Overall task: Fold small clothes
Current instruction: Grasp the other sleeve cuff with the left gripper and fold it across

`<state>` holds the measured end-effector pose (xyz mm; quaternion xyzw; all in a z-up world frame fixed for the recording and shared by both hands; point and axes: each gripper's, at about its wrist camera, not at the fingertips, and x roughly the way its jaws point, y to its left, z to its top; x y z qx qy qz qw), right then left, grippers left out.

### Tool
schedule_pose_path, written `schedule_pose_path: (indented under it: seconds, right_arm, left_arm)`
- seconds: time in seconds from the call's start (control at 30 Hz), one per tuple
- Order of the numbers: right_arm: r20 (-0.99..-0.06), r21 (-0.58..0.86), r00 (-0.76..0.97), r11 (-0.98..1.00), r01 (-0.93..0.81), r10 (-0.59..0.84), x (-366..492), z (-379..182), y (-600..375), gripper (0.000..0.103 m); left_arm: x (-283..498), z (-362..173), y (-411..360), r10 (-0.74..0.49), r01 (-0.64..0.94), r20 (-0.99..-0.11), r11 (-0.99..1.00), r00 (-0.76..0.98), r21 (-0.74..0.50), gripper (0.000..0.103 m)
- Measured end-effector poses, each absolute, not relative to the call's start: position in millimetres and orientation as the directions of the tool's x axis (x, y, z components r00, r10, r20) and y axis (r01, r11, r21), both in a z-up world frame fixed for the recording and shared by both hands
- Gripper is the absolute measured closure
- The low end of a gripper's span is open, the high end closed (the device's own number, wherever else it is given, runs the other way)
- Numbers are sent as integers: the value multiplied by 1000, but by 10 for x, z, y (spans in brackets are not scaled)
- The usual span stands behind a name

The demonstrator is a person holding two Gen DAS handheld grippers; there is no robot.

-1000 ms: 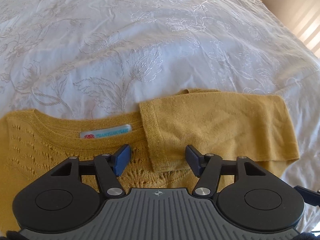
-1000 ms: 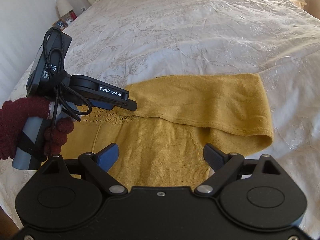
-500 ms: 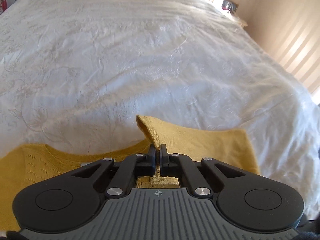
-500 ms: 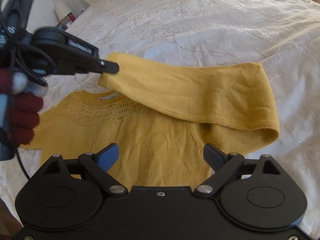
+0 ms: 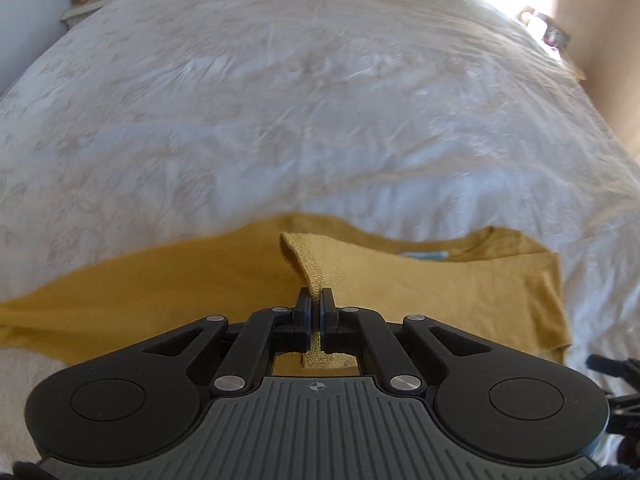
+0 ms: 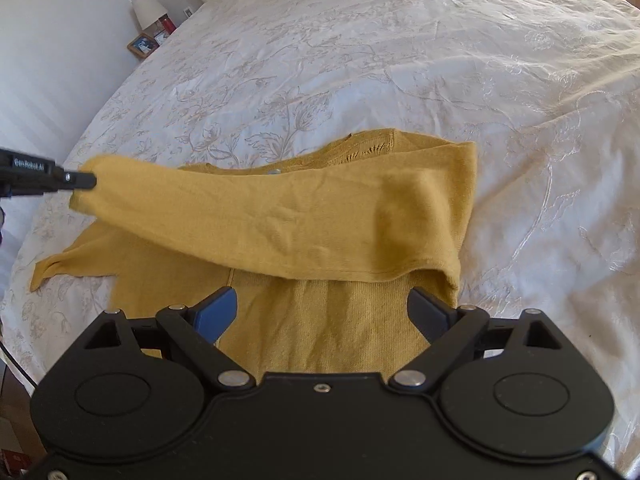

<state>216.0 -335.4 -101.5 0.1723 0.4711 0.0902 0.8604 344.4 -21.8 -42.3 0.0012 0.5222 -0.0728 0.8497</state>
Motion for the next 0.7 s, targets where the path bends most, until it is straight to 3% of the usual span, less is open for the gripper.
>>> schedule_pose_path:
  seconds: [0.23,0.5,0.6,0.7]
  right_arm:
    - [-787,365,570,923,120,237,2539,-1128,-3697,11]
    - [-857,265,491,952,153,159,3069,-1477,-3930,19]
    - [-897,169,432,976,141,93,3170,-1684,-3929,19]
    - [-912,32,410,991,133,-26,3170,-1788,-3945,19]
  left_arm:
    - [3480,-997,124,-57,80,-925,996,375,-29,99]
    - [3543,-1418,135,43,42,-932,997,361,63,95]
    - [3545,-1509,128,62,34,-926,996,374,81,88]
    - [3521,-1522,122,105,18,-904,992,415,123,66]
